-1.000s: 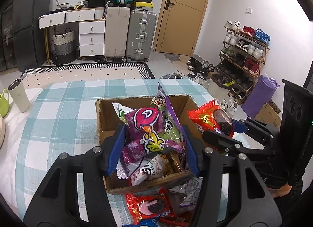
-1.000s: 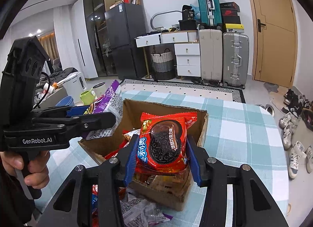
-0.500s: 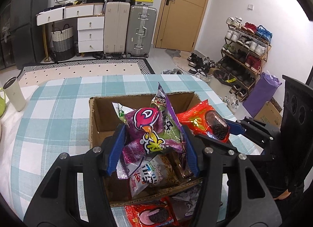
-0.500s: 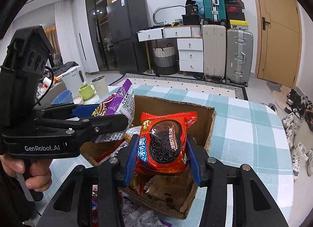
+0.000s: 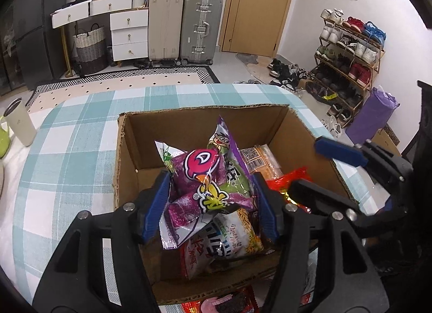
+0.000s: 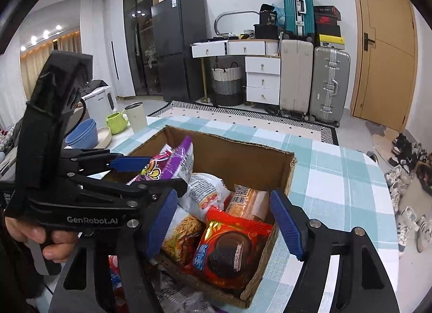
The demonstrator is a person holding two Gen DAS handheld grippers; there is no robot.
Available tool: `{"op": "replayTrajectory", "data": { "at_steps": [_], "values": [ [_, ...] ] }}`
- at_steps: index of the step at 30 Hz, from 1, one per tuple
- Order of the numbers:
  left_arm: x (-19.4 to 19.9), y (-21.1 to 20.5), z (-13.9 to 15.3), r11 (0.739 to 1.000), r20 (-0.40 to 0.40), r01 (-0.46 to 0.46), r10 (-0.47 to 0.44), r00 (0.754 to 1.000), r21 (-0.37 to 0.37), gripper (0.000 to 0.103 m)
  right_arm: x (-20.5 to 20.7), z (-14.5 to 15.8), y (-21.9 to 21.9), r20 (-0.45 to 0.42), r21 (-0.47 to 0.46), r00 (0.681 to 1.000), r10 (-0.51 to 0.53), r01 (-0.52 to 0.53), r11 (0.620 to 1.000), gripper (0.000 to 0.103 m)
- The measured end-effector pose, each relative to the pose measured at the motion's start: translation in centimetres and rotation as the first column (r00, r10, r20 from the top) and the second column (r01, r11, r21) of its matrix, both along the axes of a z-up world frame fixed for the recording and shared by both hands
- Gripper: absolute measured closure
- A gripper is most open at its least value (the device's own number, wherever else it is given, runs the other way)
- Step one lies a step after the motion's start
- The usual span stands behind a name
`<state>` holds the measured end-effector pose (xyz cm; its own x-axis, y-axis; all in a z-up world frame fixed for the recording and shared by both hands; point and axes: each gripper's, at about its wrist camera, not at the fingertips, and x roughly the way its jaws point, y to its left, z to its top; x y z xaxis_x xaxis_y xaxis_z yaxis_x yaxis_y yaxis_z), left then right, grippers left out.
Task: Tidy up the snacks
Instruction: 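Withdraw both grippers from the box back to the remaining snacks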
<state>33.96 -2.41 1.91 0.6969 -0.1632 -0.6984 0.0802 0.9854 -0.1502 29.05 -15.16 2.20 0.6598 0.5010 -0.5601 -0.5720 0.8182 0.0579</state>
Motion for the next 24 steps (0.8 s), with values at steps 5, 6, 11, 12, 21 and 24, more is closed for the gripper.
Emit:
{"op": "replayTrajectory", "data": {
  "at_steps": [5,6,11,12,21,24],
  "values": [
    [-1.0,0.7,0.7,0.999,0.019,0.002,-0.002,1.0,-0.034,0.018,-1.2,0.9,-2.0,0.021,0.038,0.997,-0.071,0.07,0.997,0.003],
    [-1.3,0.6,0.9,1.0,0.025,0.0,0.0,1.0,-0.031,0.013,-1.5,1.0,-2.5,0.014,0.046,0.996,-0.087,0.087,0.995,0.001],
    [-3.6,0.6,1.9,1.0,0.052,-0.017,0.017,0.998,-0.005,0.001,-2.7,0.9,-4.1,-0.036,0.061,0.99,-0.139,0.141,0.988,0.001],
    [-4.5,0.7,2.3,1.0,0.054,-0.016,0.016,0.998,-0.006,0.001,-3.0,0.8,-4.3,-0.044,0.063,0.989,-0.142,0.144,0.988,0.001],
    [-10.2,1.6,3.2,0.999,0.063,-0.035,0.035,0.997,-0.006,0.001,-7.2,-0.3,-4.7,-0.088,0.043,0.986,-0.143,0.147,0.988,0.001],
    [-12.5,1.9,3.0,0.999,0.057,-0.048,0.048,0.997,0.0,0.001,-8.7,-0.5,-4.5,-0.1,0.045,0.986,-0.133,0.138,0.989,0.001]
  ]
}}
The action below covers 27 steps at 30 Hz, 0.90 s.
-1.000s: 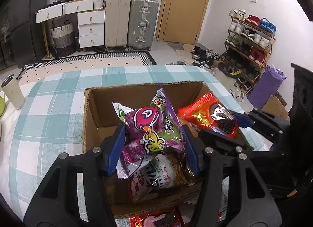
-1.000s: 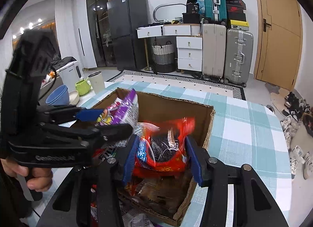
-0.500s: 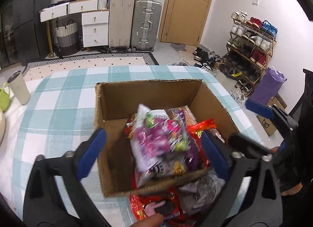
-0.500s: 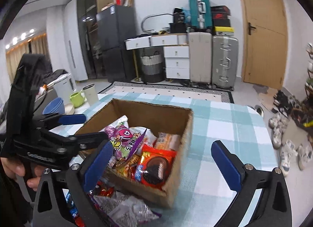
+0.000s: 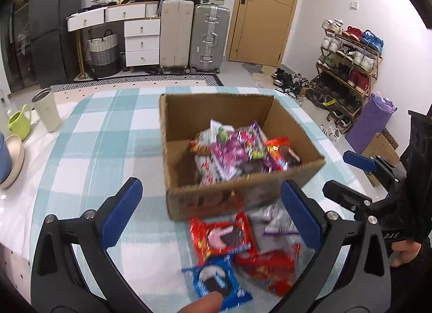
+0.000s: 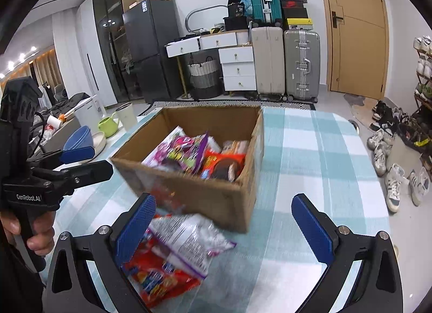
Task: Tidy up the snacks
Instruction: 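Withdraw both grippers from the box back to the remaining snacks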
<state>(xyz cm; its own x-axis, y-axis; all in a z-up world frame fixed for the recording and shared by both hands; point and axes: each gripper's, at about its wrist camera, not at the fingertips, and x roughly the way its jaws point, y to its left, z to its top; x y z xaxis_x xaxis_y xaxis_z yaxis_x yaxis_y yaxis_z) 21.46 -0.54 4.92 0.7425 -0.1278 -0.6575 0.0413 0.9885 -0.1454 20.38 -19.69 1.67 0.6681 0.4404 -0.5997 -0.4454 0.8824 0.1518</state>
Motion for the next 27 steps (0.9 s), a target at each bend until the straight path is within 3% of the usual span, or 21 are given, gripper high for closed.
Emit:
{"op": "replayTrajectory", "data": {
  "at_steps": [15,27],
  "values": [
    [-7.6,1.4,-1.9,0.999,-0.03,-0.019,0.02,0.999,0.033,0.001,-4.4,-2.6,1.3,-0.077,-0.005,0.997,0.024,-0.025,1.0,0.001],
    [-7.8,1.1,-6.5,0.999,-0.14,-0.028,0.033,0.99,0.04,0.001,-5.0,-6.5,4.0,-0.198,0.006,0.975,0.103,-0.104,0.995,0.001]
  ]
}}
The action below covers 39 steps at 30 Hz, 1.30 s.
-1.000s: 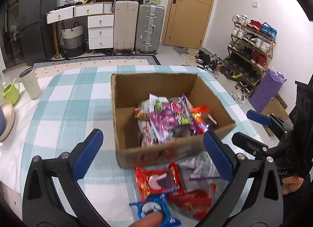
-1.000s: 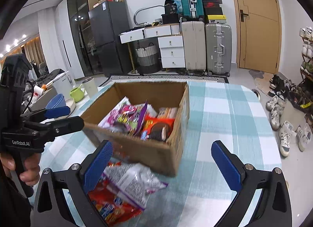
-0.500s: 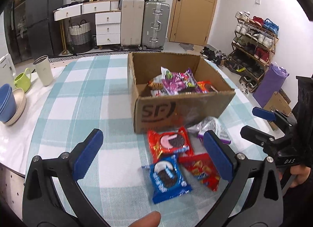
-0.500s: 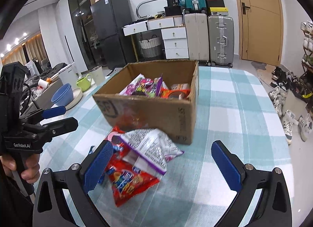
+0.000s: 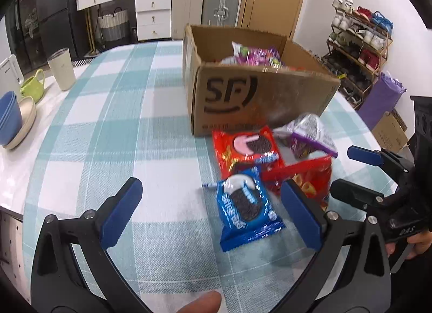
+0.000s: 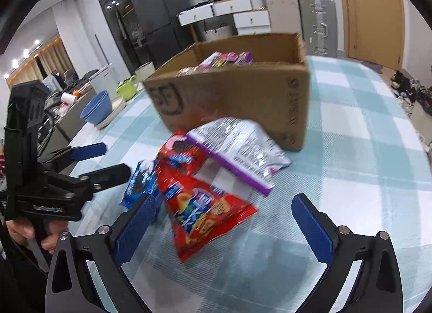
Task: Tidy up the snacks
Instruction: 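Withdraw both grippers from the box back to the remaining snacks, then grasp the blue Oreo pack with left gripper while right gripper grasps red chip bag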
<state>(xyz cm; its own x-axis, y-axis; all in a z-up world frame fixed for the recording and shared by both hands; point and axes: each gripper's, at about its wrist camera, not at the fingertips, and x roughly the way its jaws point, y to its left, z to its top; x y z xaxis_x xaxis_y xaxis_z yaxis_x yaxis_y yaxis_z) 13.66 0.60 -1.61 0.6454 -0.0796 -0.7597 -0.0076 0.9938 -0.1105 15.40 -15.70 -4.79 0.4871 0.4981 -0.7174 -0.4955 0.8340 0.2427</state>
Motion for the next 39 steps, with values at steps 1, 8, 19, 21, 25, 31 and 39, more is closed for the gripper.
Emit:
{"op": "replayTrajectory", "data": {
  "at_steps": [1,8,19,21,25,31,39],
  "values": [
    [0.1,-0.1,-0.5,1.0,-0.012,0.001,-0.001,1.0,-0.001,0.001,0.0,-0.3,0.3,-0.008,-0.003,1.0,0.009,-0.009,1.0,0.001],
    [1.4,-0.5,-3.1,1.0,-0.08,0.007,-0.008,0.997,-0.02,0.001,0.4,-1.6,1.7,-0.027,-0.008,0.999,0.038,-0.038,0.999,0.001],
    [2.1,-0.3,-3.8,0.999,-0.095,0.004,-0.008,0.995,-0.043,0.001,0.1,-1.4,2.3,0.003,-0.011,0.999,0.047,-0.047,0.999,0.04],
    [1.8,-0.3,-3.6,1.0,-0.089,-0.001,-0.002,0.996,-0.027,0.001,-0.2,-1.1,2.2,0.014,-0.011,0.998,0.063,-0.063,0.998,0.051],
    [1.6,0.0,-3.5,0.999,-0.09,-0.001,-0.003,0.996,-0.049,0.001,-0.7,-1.0,1.8,0.032,-0.016,0.997,0.067,-0.067,0.998,0.056],
    [2.0,-0.5,-3.5,0.998,-0.093,0.014,-0.02,0.996,-0.069,0.001,-1.2,-0.5,0.8,0.048,-0.022,0.996,0.072,-0.071,0.997,0.063],
    [2.7,-1.4,-3.9,1.0,-0.099,-0.005,0.002,0.995,-0.023,0.005,-1.3,-0.6,0.9,0.055,-0.048,0.993,0.105,-0.103,0.994,0.062]
  ]
}}
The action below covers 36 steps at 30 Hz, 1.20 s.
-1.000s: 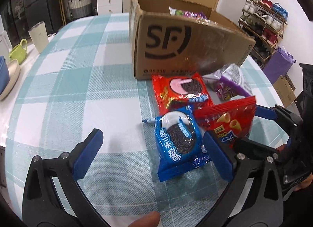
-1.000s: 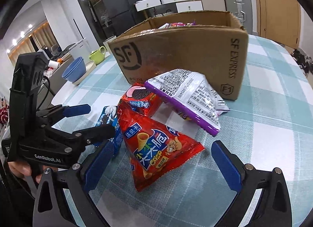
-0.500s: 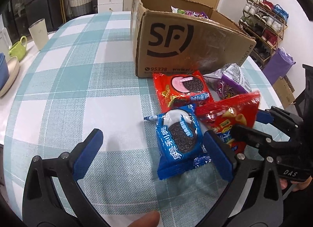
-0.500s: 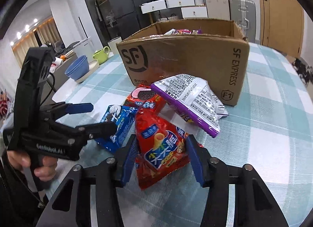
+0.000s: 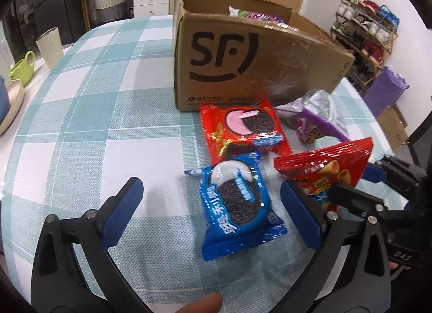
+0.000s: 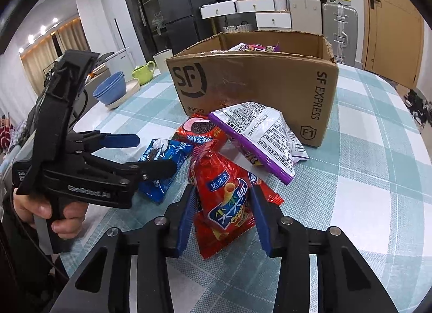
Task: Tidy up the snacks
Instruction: 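Grasp the blue Oreo pack with left gripper while right gripper grasps red chip bag, then carry both packs over the box and release them inside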
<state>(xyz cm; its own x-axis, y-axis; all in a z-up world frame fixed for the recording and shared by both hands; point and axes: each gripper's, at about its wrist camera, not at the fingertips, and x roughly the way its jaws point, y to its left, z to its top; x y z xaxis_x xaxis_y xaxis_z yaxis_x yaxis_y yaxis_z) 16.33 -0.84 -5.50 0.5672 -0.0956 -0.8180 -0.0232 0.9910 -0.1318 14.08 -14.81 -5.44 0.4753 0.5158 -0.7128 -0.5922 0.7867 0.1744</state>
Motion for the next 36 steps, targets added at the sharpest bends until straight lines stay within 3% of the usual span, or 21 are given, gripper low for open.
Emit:
{"op": "replayTrajectory", "data": {
  "at_steps": [7,12,22,29,36],
  "values": [
    [0.1,-0.3,-0.4,0.999,-0.009,0.049,-0.049,0.999,-0.013,0.032,0.6,-0.1,0.7,0.002,-0.033,1.0,0.027,-0.027,0.999,0.054],
    [-0.5,-0.4,-0.2,0.994,0.008,0.09,-0.09,0.996,-0.058,0.062,1.2,-0.2,1.1,0.002,-0.047,0.999,0.035,-0.035,0.998,0.051],
    [-1.4,0.5,-0.3,0.993,0.028,0.071,-0.069,0.997,-0.092,0.062,2.3,-0.9,2.1,-0.004,-0.075,0.999,0.05,-0.05,0.996,0.038],
    [-1.6,1.1,-0.1,0.993,0.035,0.06,-0.056,0.998,-0.103,0.062,2.4,-1.6,2.9,0.001,-0.114,0.998,0.057,-0.056,0.992,0.037],
    [-2.1,1.3,0.4,0.992,0.056,0.054,-0.048,0.997,-0.114,0.062,1.9,-1.1,3.3,0.022,-0.111,0.999,0.048,-0.045,0.993,0.056]
  ]
}}
